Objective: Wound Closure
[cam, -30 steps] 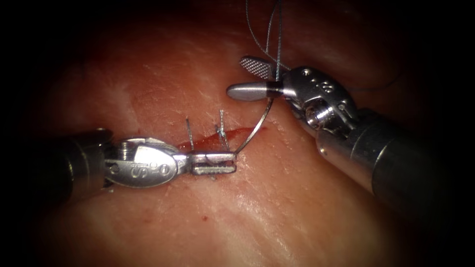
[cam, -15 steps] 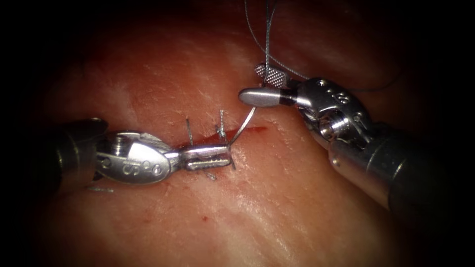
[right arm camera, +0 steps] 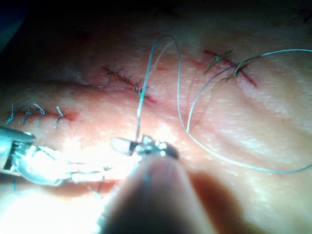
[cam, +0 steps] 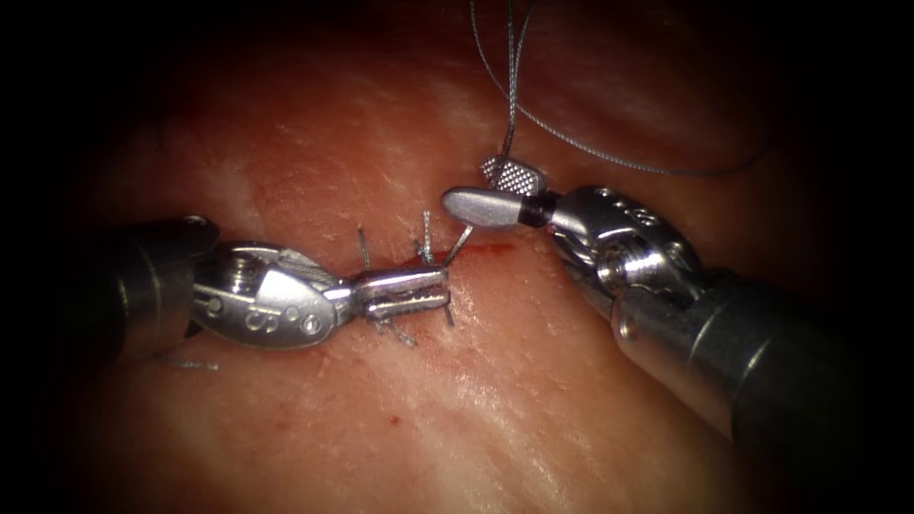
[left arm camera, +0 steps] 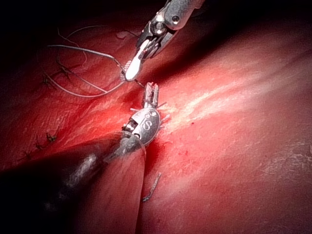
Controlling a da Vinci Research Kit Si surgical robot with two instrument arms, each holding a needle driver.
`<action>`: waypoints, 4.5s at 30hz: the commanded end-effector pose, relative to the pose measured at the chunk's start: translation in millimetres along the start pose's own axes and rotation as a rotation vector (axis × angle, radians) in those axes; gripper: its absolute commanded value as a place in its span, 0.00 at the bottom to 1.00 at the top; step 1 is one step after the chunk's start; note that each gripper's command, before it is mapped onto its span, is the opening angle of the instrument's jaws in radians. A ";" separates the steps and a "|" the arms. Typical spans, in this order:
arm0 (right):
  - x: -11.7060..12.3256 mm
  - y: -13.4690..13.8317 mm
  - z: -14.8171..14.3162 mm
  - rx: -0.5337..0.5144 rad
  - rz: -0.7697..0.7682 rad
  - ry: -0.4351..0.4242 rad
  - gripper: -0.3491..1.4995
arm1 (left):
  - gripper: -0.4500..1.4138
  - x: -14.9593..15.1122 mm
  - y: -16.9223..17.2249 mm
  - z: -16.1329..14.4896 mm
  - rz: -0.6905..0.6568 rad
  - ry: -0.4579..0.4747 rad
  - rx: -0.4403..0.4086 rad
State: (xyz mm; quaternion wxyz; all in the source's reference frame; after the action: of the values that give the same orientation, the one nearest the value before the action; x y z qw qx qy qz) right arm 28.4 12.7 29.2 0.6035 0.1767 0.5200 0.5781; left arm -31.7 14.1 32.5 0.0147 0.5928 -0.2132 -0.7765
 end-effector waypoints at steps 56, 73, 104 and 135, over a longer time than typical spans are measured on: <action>4.1 6.4 -0.2 0.631 -1.114 0.267 0.00 | 0.06 -0.2 2.9 3.9 -0.695 -0.258 -0.191; 5.3 6.5 4.1 0.475 -1.490 0.403 0.00 | 0.22 -4.6 5.5 5.4 -0.712 -0.484 -0.204; 1.8 5.1 3.1 0.591 -1.653 0.588 0.00 | 0.27 -6.2 5.9 4.1 -0.714 -0.476 -0.216; 1.0 5.5 2.7 0.610 -1.739 0.626 0.00 | 0.24 -6.3 6.0 3.9 -0.715 -0.473 -0.219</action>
State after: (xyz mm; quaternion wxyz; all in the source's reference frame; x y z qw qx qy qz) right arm 27.0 15.3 34.1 0.5845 -0.2801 0.7330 -0.2065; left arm -34.4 11.5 40.6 -0.2417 0.4296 0.0916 -0.8652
